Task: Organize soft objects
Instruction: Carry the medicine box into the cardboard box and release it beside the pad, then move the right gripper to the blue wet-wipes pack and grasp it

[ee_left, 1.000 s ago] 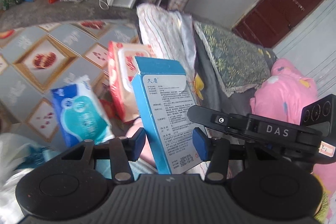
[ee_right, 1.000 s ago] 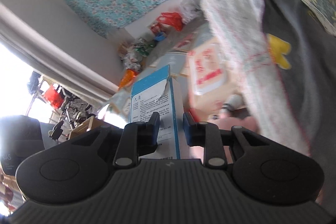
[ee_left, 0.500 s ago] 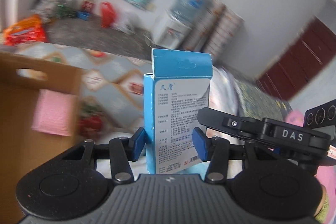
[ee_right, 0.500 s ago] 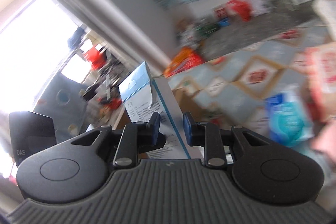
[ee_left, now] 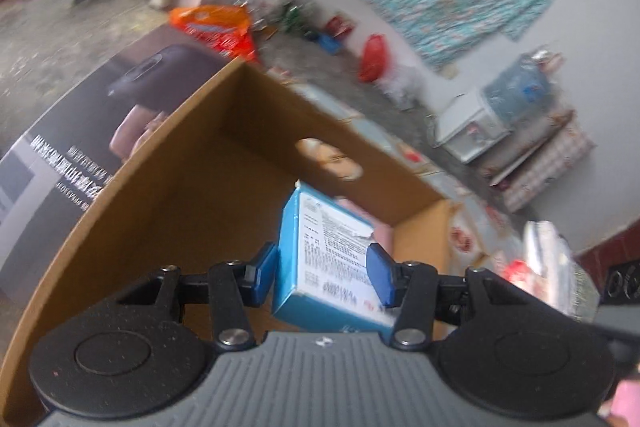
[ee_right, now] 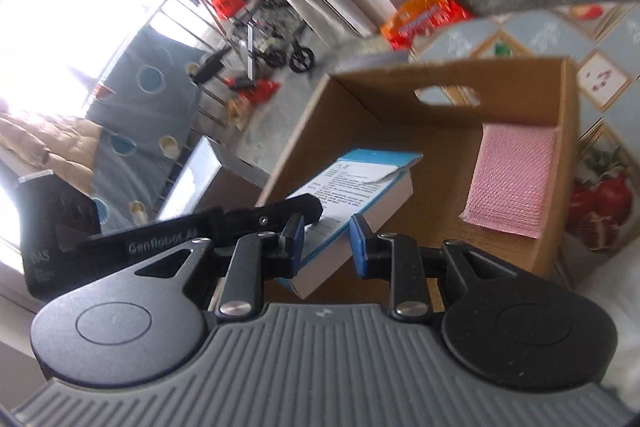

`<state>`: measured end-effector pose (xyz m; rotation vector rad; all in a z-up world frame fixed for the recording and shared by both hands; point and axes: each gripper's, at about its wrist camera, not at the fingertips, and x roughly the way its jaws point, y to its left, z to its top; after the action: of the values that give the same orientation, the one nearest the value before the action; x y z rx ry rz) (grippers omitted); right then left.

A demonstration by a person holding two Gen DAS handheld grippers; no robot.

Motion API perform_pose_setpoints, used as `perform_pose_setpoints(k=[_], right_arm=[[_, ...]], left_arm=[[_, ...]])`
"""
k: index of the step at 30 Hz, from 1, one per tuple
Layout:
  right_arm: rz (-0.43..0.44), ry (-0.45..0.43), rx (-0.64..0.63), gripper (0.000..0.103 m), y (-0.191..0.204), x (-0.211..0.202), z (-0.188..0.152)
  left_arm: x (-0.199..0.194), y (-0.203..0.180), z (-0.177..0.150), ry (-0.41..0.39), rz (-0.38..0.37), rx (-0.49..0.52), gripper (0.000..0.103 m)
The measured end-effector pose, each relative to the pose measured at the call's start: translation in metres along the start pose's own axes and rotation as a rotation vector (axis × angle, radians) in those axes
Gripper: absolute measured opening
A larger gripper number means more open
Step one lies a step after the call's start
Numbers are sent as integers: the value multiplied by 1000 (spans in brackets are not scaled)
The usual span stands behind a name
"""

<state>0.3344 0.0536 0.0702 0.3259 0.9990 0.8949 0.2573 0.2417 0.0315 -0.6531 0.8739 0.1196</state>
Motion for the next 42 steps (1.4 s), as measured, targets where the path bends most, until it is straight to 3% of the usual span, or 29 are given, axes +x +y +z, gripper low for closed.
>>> perform_pose_setpoints(k=[5, 10, 16, 18, 23, 28, 30, 32, 42], right_arm=[[-120, -2, -38, 25, -17, 28, 6], [-163, -26, -67, 24, -41, 17, 6], [-107, -68, -99, 25, -46, -22, 1], [-88, -82, -120, 25, -43, -34, -3], [-35, -108, -143, 26, -37, -56, -11], [5, -109, -152, 26, -34, -66, -19], [19, -113, -148, 26, -35, -71, -23], [30, -118, -140, 26, -38, -75, -25], [6, -155, -113, 27, -67, -93, -23]], left_arm=[[59, 5, 15, 63, 34, 27, 46], [100, 6, 19, 144, 85, 15, 46], [83, 6, 5, 168, 128, 29, 49], [71, 6, -4, 188, 160, 56, 53], [49, 4, -33, 255, 185, 133, 54], [69, -13, -58, 292, 296, 281, 53], [82, -14, -61, 319, 341, 314, 43], [99, -15, -65, 341, 388, 340, 41], [112, -28, -47, 256, 440, 368, 40]])
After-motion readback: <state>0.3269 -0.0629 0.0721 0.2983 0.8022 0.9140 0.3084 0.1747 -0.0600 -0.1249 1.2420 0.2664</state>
